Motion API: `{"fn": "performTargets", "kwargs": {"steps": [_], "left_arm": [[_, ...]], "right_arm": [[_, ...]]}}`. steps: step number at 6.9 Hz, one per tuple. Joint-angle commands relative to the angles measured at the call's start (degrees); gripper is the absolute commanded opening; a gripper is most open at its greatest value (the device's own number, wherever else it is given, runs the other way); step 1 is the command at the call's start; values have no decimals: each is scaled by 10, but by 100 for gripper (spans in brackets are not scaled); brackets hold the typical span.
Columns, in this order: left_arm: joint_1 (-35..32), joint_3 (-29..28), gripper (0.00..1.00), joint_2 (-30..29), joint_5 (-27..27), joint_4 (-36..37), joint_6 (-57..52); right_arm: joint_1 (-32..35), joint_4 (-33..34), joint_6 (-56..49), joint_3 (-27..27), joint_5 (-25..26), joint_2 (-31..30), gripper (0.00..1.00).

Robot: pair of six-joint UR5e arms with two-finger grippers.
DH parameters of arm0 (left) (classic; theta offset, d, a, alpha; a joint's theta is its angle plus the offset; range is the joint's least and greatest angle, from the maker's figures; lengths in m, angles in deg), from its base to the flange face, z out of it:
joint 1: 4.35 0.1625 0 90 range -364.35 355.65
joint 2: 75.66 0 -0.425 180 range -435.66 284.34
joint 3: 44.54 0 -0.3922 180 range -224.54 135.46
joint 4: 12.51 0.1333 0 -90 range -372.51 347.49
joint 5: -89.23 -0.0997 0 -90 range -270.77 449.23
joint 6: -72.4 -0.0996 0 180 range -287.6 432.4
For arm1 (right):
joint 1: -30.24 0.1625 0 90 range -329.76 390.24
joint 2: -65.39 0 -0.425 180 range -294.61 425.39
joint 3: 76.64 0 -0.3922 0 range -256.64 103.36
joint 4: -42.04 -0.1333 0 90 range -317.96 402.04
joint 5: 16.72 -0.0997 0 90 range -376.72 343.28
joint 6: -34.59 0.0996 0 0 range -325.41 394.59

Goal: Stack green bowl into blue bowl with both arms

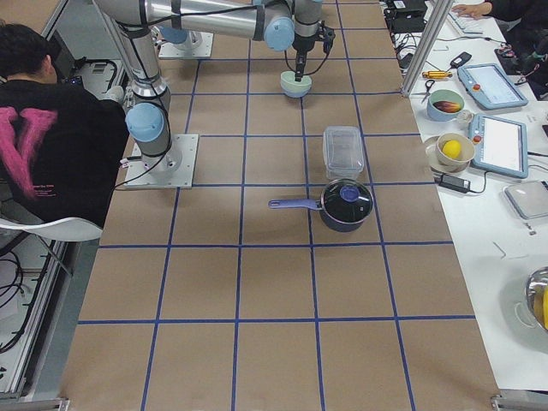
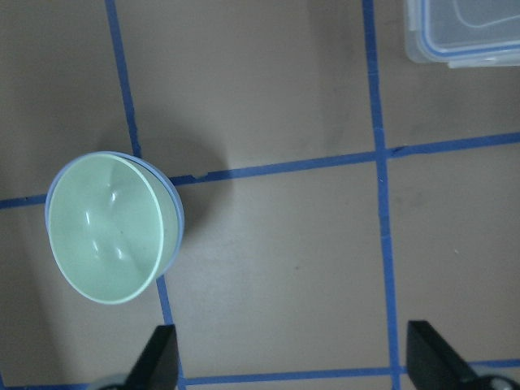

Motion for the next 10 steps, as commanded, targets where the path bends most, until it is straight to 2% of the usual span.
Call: {"fn": "performTargets", "kwargs": {"steps": [1,3,5,10], "left_arm": [[2,-4,100,0,5,2,2],[7,-10,100,2,5,1,4],[9,-8,100,8,-1,-2,8],[10,-11,100,3,0,-1,26]], "right_arm": [[-17,-71,-12,6,18,-51,100],[-29,-90,-14,10,26,-56,100],[-65,-155,-56,42,25,-57,100],[-64,-153,-42,44,42,-59,100]]}}
